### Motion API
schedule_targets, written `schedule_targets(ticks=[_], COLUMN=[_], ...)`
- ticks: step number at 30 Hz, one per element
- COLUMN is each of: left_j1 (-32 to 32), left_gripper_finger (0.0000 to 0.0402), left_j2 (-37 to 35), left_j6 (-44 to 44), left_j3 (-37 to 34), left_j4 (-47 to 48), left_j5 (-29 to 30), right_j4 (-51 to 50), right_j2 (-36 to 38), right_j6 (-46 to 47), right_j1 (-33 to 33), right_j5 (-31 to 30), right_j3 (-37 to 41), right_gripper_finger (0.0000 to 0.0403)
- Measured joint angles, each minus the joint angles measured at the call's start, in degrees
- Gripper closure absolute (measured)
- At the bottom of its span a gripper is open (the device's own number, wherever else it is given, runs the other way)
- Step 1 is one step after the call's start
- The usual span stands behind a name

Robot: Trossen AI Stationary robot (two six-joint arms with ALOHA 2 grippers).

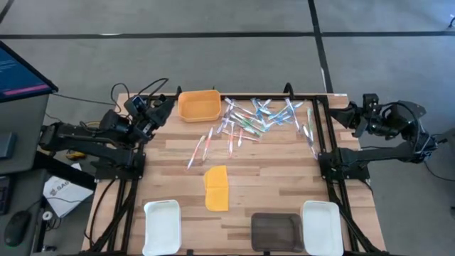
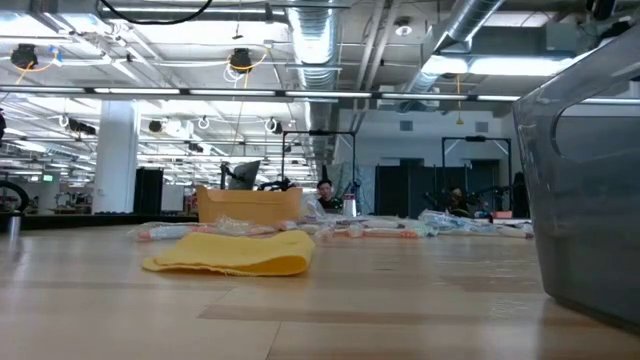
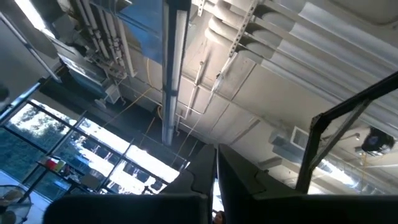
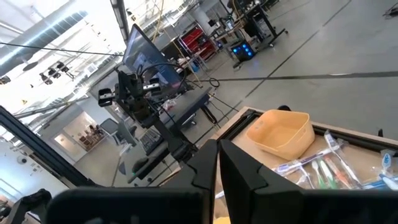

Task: Pick & Place Toothbrushes
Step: Put the orange toothbrush into the left white bin

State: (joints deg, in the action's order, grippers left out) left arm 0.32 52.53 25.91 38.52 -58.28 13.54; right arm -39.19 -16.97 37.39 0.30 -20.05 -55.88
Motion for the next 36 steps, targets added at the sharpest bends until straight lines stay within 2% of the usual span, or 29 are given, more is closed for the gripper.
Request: schedule_targets(ticks=[2, 6, 12, 18, 23, 28, 31, 36], left_j1=[0.0, 0.1, 0.1, 2.8, 6.2, 9.2, 9.9, 10.2], left_gripper_finger=[0.0389, 0.0389, 0.0389, 0.0389, 0.0389, 0.0389, 0.0389, 0.0389], left_j2=[0.2, 0.6, 2.7, 3.4, 3.4, 3.4, 3.4, 3.4], left_j6=[2.4, 7.5, 7.8, 10.4, 10.7, 11.0, 5.7, -4.7], left_j3=[0.0, 0.0, 0.0, 0.0, 0.0, 4.3, 9.2, 17.9], left_j4=[0.5, 0.1, 0.8, 7.0, 12.1, 23.0, 33.8, 52.9], left_j5=[1.7, 0.9, -12.6, -18.7, -27.6, -33.1, -35.9, -35.0], right_j4=[0.5, 2.6, 7.6, 13.2, 14.6, 16.3, 16.2, 16.1], right_j2=[0.0, -0.7, -3.4, -8.1, -12.3, -16.0, -17.7, -19.4], right_j6=[0.7, 1.7, 1.7, 1.7, 1.2, 1.2, 1.2, 1.2], right_j1=[0.0, 0.0, 0.0, 0.0, 0.0, 0.0, -0.1, -1.1], right_j5=[-0.1, -0.1, -0.9, -2.3, -2.8, -2.8, -2.8, -2.7], right_j3=[0.0, 0.0, 0.1, 0.0, 0.1, 0.0, 0.0, 0.0], right_gripper_finger=[0.0386, 0.0386, 0.0386, 0.0386, 0.0386, 0.0386, 0.0386, 0.0386])
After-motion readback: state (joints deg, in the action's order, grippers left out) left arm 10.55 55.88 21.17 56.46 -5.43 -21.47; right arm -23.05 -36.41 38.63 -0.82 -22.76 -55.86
